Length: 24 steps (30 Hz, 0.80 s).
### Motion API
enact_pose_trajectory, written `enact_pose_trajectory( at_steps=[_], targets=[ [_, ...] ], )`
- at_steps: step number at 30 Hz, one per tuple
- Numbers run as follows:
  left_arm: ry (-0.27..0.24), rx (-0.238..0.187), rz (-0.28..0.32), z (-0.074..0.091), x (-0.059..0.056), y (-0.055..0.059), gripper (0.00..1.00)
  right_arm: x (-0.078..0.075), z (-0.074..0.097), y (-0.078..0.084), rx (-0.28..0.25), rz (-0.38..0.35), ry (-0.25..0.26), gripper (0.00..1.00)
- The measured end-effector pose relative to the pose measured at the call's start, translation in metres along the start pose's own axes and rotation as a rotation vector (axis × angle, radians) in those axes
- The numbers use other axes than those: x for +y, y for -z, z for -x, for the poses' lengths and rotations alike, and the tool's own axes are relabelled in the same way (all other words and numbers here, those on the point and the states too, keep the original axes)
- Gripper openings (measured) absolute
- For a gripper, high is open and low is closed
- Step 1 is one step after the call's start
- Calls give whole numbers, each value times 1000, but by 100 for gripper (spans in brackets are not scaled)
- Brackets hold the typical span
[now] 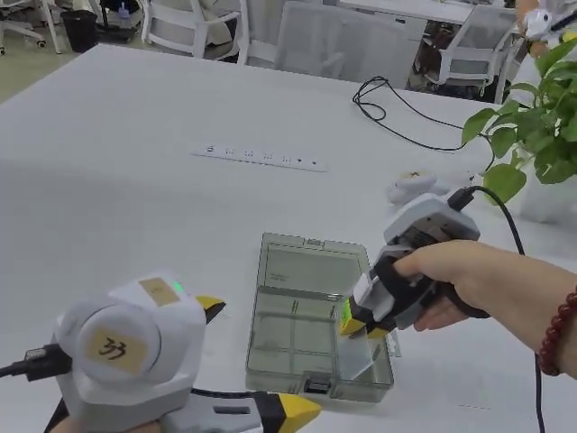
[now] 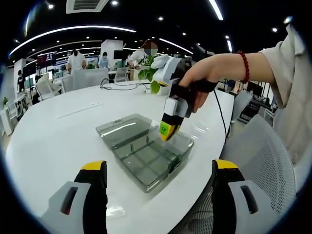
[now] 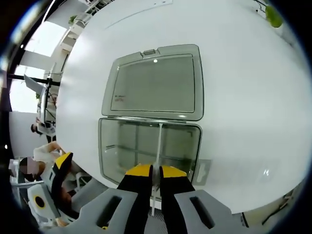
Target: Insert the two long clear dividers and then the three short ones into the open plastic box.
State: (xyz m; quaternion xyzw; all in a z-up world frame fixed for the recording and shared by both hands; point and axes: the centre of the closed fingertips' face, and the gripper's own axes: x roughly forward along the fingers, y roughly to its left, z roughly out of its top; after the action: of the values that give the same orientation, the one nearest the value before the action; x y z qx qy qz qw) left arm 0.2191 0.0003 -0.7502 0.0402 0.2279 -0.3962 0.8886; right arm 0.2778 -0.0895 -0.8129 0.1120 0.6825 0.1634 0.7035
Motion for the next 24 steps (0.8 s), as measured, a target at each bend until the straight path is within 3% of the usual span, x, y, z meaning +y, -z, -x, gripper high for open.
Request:
enact_pose_trajectory(
  at_steps=[24],
  targets=[
    [-5, 0, 3, 1, 2, 0, 90, 2, -1, 0, 25, -1, 9, 7]
  ],
)
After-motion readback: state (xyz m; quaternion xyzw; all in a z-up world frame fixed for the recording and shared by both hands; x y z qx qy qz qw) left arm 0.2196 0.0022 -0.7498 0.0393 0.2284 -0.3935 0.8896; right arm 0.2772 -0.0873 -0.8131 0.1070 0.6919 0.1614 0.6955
